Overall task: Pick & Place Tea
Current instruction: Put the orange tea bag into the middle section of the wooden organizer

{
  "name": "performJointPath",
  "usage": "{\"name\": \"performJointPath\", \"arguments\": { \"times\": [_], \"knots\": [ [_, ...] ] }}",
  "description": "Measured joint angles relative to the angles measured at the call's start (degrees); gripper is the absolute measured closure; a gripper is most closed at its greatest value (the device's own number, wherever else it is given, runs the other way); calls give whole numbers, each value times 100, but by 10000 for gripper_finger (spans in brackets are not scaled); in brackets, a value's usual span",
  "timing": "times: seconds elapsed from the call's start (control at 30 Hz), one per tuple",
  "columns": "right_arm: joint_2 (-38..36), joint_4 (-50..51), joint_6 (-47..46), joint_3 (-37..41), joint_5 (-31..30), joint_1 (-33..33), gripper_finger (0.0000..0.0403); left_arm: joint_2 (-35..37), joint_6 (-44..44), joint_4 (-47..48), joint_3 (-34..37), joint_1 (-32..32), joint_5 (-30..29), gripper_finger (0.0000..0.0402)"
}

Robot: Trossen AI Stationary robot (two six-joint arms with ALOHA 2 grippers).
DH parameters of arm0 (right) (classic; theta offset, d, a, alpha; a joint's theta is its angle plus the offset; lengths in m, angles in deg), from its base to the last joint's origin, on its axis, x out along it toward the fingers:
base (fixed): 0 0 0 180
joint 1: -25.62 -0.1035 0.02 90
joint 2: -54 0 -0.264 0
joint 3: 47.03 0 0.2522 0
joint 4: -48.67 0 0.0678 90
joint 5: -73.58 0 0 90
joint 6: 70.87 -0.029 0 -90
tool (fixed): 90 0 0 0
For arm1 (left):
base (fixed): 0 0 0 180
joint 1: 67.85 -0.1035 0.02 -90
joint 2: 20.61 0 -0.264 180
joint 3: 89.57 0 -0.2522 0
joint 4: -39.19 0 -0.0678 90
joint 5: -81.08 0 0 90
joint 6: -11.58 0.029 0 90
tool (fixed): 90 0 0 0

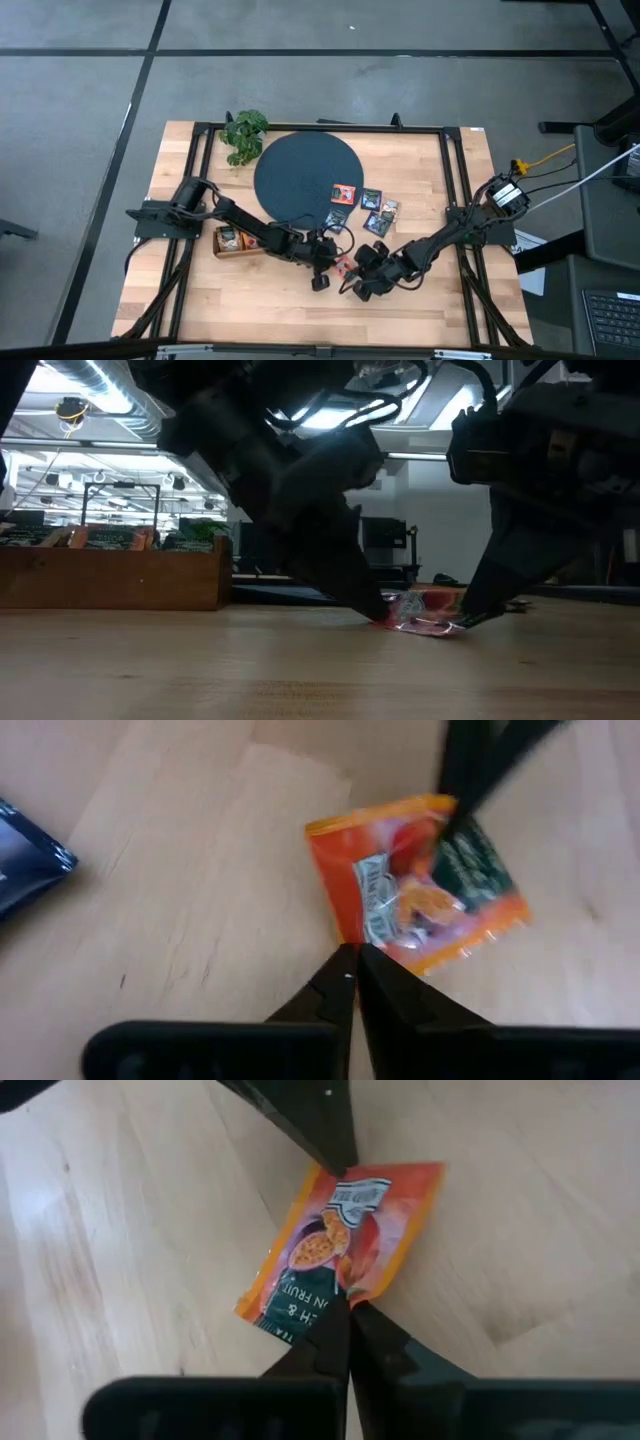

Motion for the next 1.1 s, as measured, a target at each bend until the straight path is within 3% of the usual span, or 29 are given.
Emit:
{"name": "performJointPath", "arguments": {
  "times": [0.23,0.47,1.1],
  "knots": [
    [0,-45,287,-8,40,-2,398,574,409,196,-9,105,-66,370],
    [0,-148,1146,-64,156,-2,399,1008,740,429,-18,220,-254,336],
    [-2,37,3324,-789,-347,-9,400,1177,478,912,-13,253,25,205]
  ]
}}
